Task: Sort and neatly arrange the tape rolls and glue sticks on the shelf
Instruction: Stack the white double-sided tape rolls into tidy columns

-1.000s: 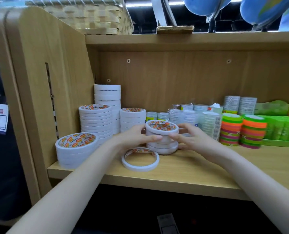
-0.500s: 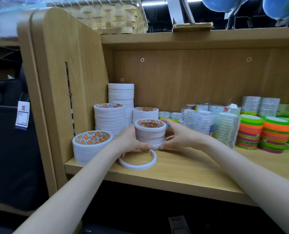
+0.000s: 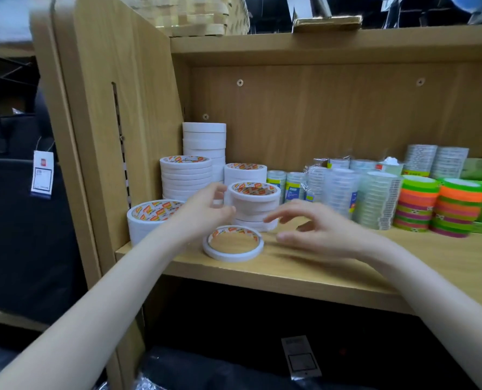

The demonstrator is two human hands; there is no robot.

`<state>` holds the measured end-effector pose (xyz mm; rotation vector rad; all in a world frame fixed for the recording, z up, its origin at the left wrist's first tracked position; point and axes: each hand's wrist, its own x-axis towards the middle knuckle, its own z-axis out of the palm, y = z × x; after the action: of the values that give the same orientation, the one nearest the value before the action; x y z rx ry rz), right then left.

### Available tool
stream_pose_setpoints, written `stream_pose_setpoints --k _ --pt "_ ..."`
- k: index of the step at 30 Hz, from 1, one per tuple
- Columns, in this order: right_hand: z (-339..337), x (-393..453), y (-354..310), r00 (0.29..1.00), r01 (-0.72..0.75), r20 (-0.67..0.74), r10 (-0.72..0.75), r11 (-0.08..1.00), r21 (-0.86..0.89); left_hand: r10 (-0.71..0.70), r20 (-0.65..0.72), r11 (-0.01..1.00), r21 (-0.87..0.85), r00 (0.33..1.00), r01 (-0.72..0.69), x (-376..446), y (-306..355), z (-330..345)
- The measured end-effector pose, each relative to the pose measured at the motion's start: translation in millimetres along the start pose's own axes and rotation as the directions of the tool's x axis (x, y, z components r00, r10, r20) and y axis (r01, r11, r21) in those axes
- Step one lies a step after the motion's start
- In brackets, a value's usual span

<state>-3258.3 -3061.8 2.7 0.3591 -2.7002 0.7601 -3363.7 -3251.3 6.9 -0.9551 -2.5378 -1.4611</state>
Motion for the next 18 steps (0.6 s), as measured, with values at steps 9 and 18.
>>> stream_pose_setpoints --k 9,18 --pt "-12.1 -11.4 -4.6 0.972 -0.090 0.224 0.069 0.992 0.084 -0.040 -0.013 0.997 -0.066 0.999 0.039 -9.6 0.4 -11.9" --pt "-42.9 22.5 -4.3 0.971 -0.005 -0.219 0.097 0.922 0.387 -0.035 -0.043 0.995 -0.090 0.998 0.031 -3.5 -2.3 4.1"
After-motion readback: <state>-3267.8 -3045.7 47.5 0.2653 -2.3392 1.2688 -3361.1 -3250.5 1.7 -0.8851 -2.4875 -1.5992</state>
